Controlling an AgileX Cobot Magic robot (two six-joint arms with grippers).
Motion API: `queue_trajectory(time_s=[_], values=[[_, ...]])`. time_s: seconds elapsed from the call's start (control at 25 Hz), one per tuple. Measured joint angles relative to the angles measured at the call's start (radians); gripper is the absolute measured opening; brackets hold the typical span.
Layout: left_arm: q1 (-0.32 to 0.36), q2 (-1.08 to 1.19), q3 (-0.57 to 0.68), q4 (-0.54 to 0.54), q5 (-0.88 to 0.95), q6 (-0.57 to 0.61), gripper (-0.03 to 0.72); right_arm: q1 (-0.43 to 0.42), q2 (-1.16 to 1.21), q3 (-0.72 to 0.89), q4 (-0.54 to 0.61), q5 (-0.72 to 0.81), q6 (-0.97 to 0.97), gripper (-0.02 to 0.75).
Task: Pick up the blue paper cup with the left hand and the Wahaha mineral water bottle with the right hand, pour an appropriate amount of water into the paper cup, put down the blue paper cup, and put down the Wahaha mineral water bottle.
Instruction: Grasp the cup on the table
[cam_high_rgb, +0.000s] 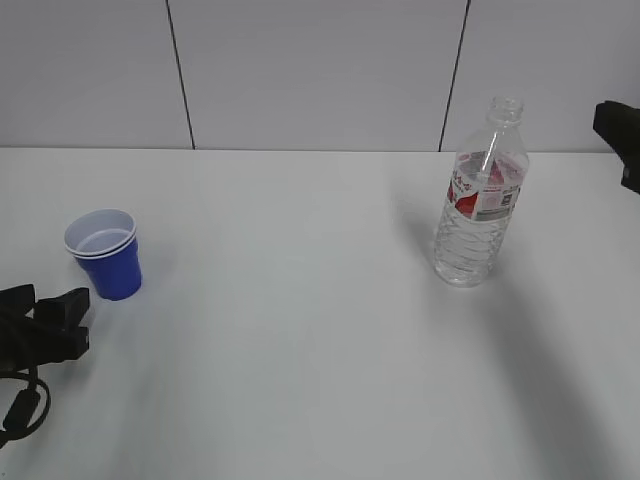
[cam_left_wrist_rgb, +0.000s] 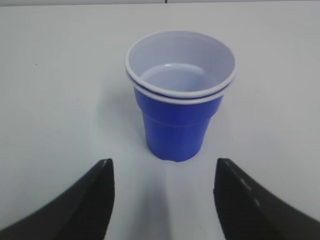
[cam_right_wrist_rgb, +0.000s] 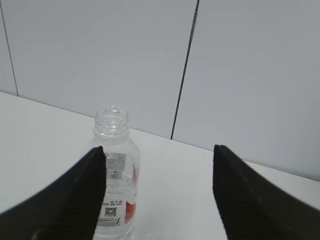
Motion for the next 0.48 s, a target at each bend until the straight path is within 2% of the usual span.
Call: queue_trajectory(time_s=[0.48], values=[[0.0,0.075,-0.034,0.03,-0.012,0.002,0.48,0.0,0.001,0.0,0.0,-0.006,0.0,0.503]])
